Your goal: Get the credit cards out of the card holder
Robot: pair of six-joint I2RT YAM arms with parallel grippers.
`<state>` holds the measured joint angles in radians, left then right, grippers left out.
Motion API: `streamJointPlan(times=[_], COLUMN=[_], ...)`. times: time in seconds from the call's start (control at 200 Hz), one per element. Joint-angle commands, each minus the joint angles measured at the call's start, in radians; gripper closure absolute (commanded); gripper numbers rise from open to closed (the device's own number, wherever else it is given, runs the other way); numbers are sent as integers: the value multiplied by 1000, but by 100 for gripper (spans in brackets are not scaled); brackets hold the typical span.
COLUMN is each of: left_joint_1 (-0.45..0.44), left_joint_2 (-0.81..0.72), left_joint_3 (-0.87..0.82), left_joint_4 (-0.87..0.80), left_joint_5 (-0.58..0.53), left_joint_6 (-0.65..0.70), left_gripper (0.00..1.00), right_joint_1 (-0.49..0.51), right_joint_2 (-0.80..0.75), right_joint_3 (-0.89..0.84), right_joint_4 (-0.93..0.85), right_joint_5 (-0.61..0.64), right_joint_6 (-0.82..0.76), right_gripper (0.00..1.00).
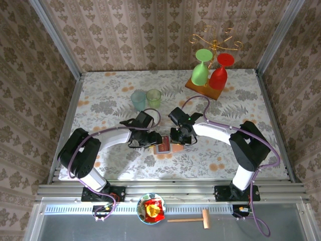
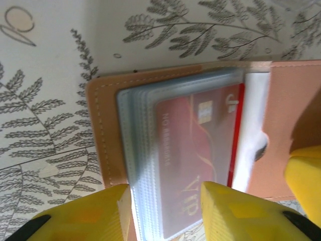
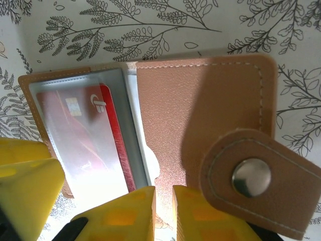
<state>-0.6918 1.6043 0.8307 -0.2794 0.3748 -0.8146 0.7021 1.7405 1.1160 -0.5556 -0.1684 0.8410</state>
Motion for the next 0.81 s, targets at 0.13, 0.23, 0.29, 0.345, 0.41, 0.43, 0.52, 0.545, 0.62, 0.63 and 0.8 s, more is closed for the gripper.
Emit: streamJointPlan(times=[0.13, 0.23, 0.29, 0.345, 0.41, 0.43, 0.52, 0.545, 0.62, 0.63, 0.8], left_joint_1=[6, 4, 2, 2, -3, -5, -17, -19, -23, -23, -28], left_joint_2=[39, 50, 57, 63, 69, 70, 71, 71, 71, 71, 54], left_joint_3=[-27, -30, -32, -33, -30, -29, -32, -34, -43, -44, -60], left_joint_4=[60, 81, 95, 106, 113, 115, 119, 120, 127, 127, 127], left_joint_5=[6, 15, 22, 28, 35, 38, 38, 38, 38, 38, 28], left_joint_6=[-1, -8, -10, -13, -18, -20, -24, -26, -34, -35, -46], left_gripper=[59, 60, 61, 62, 63, 64, 66, 67, 68, 69, 69], right_joint_1=[-3, -3, -3, -3, -3, -3, -4, -4, -5, -6, -14], right_joint_2=[25, 20, 16, 18, 16, 16, 20, 22, 24, 24, 28], right_joint_3=[-64, -87, -105, -116, -127, -129, -131, -128, -123, -123, -101], right_joint_4=[42, 51, 58, 63, 67, 69, 70, 70, 68, 68, 60], right_joint_5=[20, 21, 24, 26, 33, 35, 44, 46, 54, 55, 61], right_joint_6=[18, 26, 34, 38, 40, 41, 36, 34, 26, 25, 1], right_gripper=[84, 84, 84, 84, 84, 84, 84, 84, 85, 85, 85])
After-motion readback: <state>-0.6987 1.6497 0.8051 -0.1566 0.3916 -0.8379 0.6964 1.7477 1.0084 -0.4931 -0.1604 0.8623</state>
